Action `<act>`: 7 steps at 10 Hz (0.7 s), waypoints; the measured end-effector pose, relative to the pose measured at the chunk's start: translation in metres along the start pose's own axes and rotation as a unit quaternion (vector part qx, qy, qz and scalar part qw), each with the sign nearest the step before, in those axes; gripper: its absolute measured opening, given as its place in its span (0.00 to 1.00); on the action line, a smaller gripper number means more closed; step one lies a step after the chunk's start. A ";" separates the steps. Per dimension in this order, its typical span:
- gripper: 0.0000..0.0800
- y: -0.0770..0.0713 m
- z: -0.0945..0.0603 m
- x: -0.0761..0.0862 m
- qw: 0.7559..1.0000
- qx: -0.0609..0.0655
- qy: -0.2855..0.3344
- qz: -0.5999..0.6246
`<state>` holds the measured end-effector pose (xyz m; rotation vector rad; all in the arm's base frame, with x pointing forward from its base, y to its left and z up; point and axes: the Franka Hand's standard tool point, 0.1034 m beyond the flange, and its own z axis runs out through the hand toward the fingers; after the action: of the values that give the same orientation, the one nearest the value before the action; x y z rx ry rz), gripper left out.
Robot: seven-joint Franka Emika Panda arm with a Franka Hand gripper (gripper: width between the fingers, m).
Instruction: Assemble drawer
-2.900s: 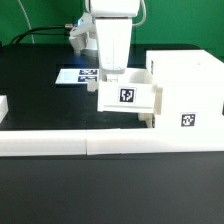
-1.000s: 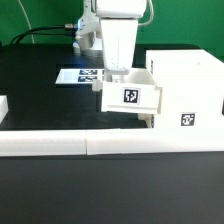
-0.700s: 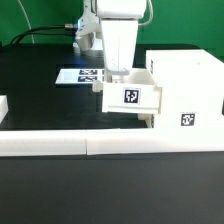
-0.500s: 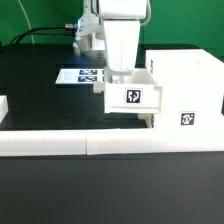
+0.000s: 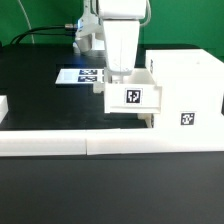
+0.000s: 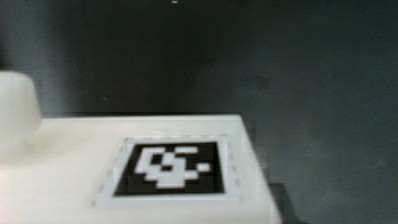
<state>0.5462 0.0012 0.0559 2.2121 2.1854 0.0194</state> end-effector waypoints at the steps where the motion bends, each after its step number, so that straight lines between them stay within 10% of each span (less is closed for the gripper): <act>1: 0.05 0.000 0.001 -0.001 1.000 -0.001 0.001 0.002; 7: 0.06 0.000 0.002 -0.003 1.000 -0.009 0.002 0.005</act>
Offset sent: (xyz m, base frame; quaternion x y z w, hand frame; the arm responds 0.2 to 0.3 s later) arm 0.0000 0.0000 0.0000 0.0000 0.0000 0.0000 1.0000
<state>0.5461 -0.0019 0.0544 2.2142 2.1673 0.0433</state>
